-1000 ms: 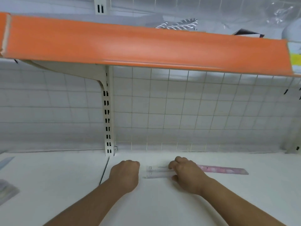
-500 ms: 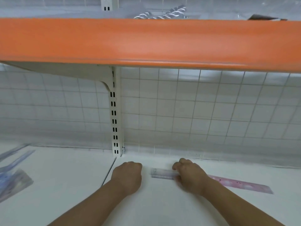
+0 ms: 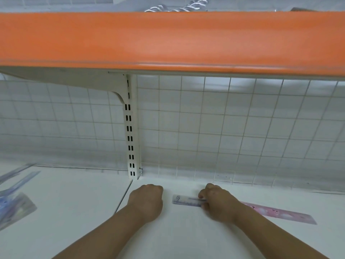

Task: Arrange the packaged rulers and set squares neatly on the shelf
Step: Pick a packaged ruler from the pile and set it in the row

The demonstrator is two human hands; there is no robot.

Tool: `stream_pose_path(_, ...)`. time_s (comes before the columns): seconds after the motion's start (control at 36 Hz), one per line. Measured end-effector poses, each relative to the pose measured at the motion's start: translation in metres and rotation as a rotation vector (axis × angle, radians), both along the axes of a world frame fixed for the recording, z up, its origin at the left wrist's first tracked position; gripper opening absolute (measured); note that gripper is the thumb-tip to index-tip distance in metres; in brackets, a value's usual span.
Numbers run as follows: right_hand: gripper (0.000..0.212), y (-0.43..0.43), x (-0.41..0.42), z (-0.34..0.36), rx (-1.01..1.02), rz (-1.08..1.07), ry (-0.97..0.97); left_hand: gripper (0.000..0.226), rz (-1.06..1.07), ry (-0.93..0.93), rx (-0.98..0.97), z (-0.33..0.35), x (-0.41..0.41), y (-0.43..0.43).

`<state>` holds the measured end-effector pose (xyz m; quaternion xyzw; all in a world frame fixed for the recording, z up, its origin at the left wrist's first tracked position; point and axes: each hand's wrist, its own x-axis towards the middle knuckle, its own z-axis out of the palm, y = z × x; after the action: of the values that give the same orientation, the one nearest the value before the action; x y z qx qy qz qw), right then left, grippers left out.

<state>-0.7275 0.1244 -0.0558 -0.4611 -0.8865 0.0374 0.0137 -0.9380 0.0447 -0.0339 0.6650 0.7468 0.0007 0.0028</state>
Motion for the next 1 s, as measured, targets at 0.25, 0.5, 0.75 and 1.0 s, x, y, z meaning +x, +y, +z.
stream_pose_path(0.25,0.028,-0.002,-0.002,0.001,0.014,0.002,-0.017,0.026,0.012,0.015,0.003,0.000,0.000,-0.005)
stream_pose_path(0.5,0.037,-0.010,-0.017,0.008,0.070,0.088,0.033,0.027,0.061,0.015,0.007,0.001,-0.002,-0.014)
stream_pose_path(0.75,0.030,-0.026,-0.042,0.014,0.058,0.260,0.079,0.026,0.217,-0.009,0.032,0.004,-0.011,-0.041)
stream_pose_path(1.0,0.037,-0.053,-0.083,0.024,0.017,0.423,0.073,0.026,0.391,-0.025,0.073,0.011,-0.032,-0.091)
